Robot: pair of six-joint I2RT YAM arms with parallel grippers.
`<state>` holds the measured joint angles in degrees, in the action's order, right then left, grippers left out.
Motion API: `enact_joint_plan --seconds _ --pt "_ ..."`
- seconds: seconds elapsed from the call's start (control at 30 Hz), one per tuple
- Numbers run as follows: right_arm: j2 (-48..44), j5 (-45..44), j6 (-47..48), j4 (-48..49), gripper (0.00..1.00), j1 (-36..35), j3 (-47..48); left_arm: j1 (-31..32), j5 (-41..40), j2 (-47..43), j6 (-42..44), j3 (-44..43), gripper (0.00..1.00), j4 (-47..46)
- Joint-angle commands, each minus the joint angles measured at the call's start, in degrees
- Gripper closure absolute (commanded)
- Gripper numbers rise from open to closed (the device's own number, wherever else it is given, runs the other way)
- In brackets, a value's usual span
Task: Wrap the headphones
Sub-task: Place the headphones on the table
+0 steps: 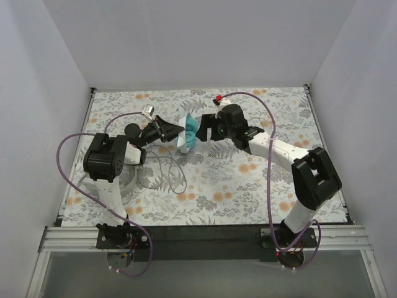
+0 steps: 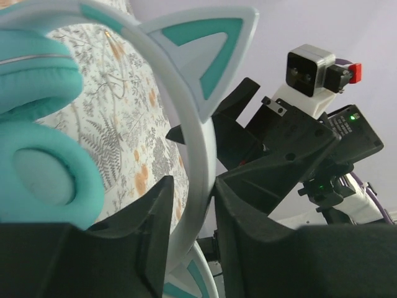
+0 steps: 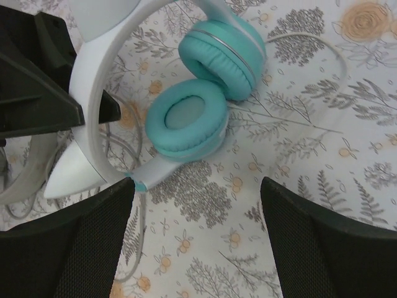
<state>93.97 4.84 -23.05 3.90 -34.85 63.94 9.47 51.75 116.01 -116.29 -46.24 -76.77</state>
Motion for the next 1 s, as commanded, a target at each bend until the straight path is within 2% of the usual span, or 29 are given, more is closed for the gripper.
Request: enact_joint_plan --seconds 0.0,0.1,0.2,0.3,0.33,0.4,0.43,0.47,0.5,0.6,0.67,0.7,0.83,0.97 --pt "4.4 -1.5 -1.9 4.3 0.12 -2.1 7.7 -3.8 3.0 0.6 -49.9 3.3 0.68 -25.3" --pt "8.6 -0.7 -3.0 4.3 0.13 -3.2 11.6 -6.1 5.8 -0.3 -48.9 3.8 0.58 -23.7" --pt "11.2 -1.0 -3.3 4.2 0.13 -4.0 14.4 -8.9 8.7 -2.6 -44.5 3.1 0.52 -17.0" --pt "13.6 -0.8 -3.8 4.1 0.13 -4.4 15.9 -10.4 12.3 -6.7 -33.0 1.2 0.51 -2.4" --pt "14.0 -0.7 -3.9 4.2 0.13 -4.3 16.6 -11.8 13.1 -7.7 -29.6 0.6 0.51 8.5" --pt "15.4 -0.8 -4.1 4.2 0.13 -4.5 17.3 -12.3 13.0 -10.1 -17.3 -1.7 0.51 18.9" --pt "15.9 -0.7 -4.2 4.0 0.13 -4.6 18.0 -12.4 11.5 -10.7 -12.3 -2.9 0.51 33.7" --pt "16.7 -0.7 -4.2 4.1 0.13 -4.6 18.1 -12.4 10.0 -11.2 -1.2 -4.2 0.52 41.1" --pt "16.9 -0.8 -4.1 4.1 0.13 -4.6 18.3 -12.4 8.6 -11.4 3.6 -8.2 0.53 54.7" --pt "17.5 -1.1 -3.8 3.7 0.13 -4.6 18.7 -12.4 2.5 -10.3 17.1 -15.9 0.64 69.2" --pt "17.4 -1.3 -3.5 3.7 0.13 -4.6 18.5 -12.4 -1.4 -7.6 22.4 -20.9 0.67 82.7" --pt "17.3 -1.3 -3.3 3.7 0.13 -4.6 18.5 -12.2 -6.2 -6.3 27.7 -25.3 0.68 90.2" --pt "16.9 -1.4 -2.8 3.5 0.13 -4.5 18.3 -12.0 -17.0 -0.2 35.6 -31.8 0.68 100.7" --pt "15.9 -1.7 -1.7 3.2 0.13 -4.5 17.6 -11.4 -27.2 4.0 40.4 -35.8 0.69 106.6"
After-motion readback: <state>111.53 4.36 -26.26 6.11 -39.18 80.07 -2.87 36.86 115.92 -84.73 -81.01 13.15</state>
